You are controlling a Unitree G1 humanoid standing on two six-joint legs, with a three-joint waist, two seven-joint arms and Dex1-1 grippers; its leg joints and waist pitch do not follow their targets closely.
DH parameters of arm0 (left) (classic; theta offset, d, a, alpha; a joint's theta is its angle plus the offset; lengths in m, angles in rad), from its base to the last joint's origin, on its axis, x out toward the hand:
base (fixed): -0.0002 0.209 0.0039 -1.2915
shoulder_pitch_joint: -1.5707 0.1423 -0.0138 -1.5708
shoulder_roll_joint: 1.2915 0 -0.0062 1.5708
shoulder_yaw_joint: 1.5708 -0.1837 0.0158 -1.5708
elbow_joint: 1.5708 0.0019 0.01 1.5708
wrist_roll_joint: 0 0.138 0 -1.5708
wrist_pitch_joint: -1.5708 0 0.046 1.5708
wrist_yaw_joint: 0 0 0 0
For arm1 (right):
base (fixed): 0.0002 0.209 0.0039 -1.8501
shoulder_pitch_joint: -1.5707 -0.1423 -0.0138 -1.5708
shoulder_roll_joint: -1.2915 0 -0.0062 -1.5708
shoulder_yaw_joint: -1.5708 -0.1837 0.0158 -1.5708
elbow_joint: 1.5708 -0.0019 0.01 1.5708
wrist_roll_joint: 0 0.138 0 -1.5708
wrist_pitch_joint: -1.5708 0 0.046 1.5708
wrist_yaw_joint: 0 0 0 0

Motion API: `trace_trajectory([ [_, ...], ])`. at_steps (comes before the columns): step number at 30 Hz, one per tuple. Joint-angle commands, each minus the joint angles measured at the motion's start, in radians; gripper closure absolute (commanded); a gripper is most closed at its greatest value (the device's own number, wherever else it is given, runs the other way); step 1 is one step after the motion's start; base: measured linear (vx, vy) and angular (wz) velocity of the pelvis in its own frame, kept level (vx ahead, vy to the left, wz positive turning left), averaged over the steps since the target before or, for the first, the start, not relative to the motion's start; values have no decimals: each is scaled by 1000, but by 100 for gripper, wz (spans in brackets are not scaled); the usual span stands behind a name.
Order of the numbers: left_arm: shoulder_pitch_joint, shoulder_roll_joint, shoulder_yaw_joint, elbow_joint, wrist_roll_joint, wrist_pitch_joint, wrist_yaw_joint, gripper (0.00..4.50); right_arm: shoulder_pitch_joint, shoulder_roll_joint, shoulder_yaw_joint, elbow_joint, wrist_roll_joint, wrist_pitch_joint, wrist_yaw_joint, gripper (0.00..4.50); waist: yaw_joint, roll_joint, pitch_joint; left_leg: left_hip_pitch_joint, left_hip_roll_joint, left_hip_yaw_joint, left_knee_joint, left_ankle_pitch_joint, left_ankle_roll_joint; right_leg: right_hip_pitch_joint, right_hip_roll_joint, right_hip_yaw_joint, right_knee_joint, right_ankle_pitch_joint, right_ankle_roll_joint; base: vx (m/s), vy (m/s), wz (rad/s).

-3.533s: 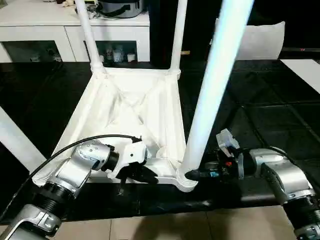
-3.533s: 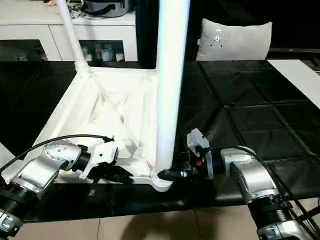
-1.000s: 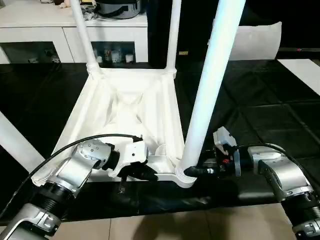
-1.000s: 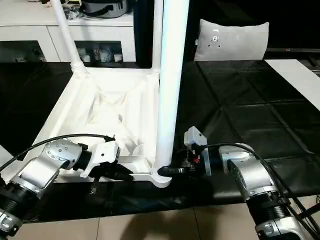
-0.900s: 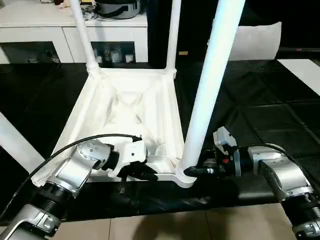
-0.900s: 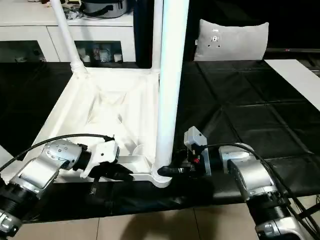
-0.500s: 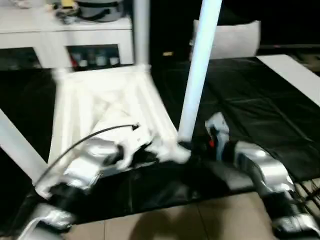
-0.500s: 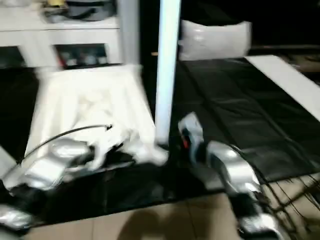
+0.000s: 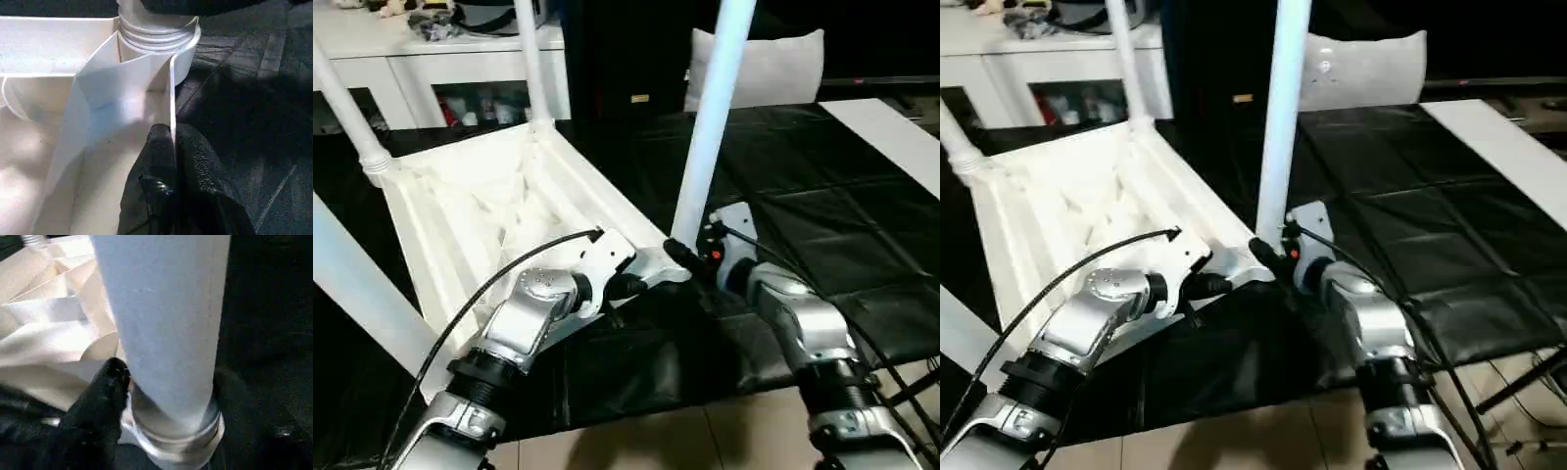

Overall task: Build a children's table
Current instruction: Rotate leg to tighten

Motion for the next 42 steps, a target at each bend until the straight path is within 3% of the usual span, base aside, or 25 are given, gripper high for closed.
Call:
trace_trajectory([
  [1, 15, 21, -11, -31, -30, -80, -81, 450, 35, -46, 39, -31, 32, -6, 131, 104, 12, -4, -58, -23, 21, 0, -55, -7, 108, 81, -70, 73, -58, -201, -101, 0, 0, 0],
  [4, 20, 52, -23, -29, -37, -96, -144, 450, 47, -95, 47, -50, 49, -34, 224, 93, 17, -2, -56, -23, 23, 3, -58, -25, 102, 78, -69, 72, -62, -238, -96, 0, 0, 0],
  [5, 22, 69, -30, -27, -41, -115, -180, 450, 52, -122, 53, -58, 51, -53, 269, 80, 18, -8, -54, -23, 21, 3, -59, -40, 98, 79, -68, 70, -67, -274, -81, 0, 0, 0],
  [7, 21, 100, -41, -17, -42, -158, -235, 450, 53, -162, 62, -63, 50, -77, 330, 57, 23, -4, -52, -19, 24, 3, -60, -55, 97, 74, -70, 72, -72, -309, -64, 0, 0, 0],
  [13, 7, 191, -85, 26, -21, -254, -359, 450, 34, -232, 74, -24, 70, -150, 493, 57, 41, -3, -54, -16, 26, 2, -61, -56, 87, 73, -70, 72, -67, -299, -72, 0, 0, 0],
  [16, 13, 225, -104, 23, -20, -301, -436, 450, 29, -258, 93, -8, 86, -177, 588, 92, 48, -9, -56, -18, 30, 3, -58, -33, 100, 73, -70, 74, -56, -254, -89, 0, 0, 0],
  [18, 14, 232, -109, 25, -17, -313, -449, 450, 30, -262, 99, -7, 89, -181, 610, 92, 50, -7, -56, -17, 31, 3, -58, -30, 101, 72, -71, 75, -55, -250, -97, 0, 0, 0],
  [21, 15, 244, -119, 26, -17, -334, -478, 450, 29, -266, 107, -6, 101, -177, 645, 135, 61, -9, -57, -14, 35, 4, -58, -25, 99, 71, -73, 76, -53, -248, -105, 0, 0, 0],
  [22, 16, 249, -125, 22, -18, -339, -491, 450, 28, -265, 110, -4, 104, -179, 660, 137, 64, -14, -57, -14, 36, 5, -58, -24, 97, 70, -73, 77, -52, -247, -107, 0, 0, 0],
  [28, 26, 264, -163, 2, -21, -370, -557, 450, 11, -248, 128, 43, 91, -231, 692, 190, 68, -15, -56, -15, 33, 6, -60, -32, 79, 71, -75, 78, -54, -268, -101, 0, 0, 0],
  [33, 21, 249, -167, 21, -12, -383, -551, 450, 13, -249, 141, 39, 105, -215, 732, 244, 76, -13, -57, -14, 35, 5, -59, -27, 78, 71, -73, 78, -51, -261, -95, 0, 0, 0],
  [42, 28, 249, -156, 22, -31, -372, -550, 450, 31, -248, 137, 18, 131, -193, 753, 260, 79, -17, -58, -15, 33, 6, -57, -19, 78, 72, -71, 78, -50, -260, -87, 0, 0, 0],
])
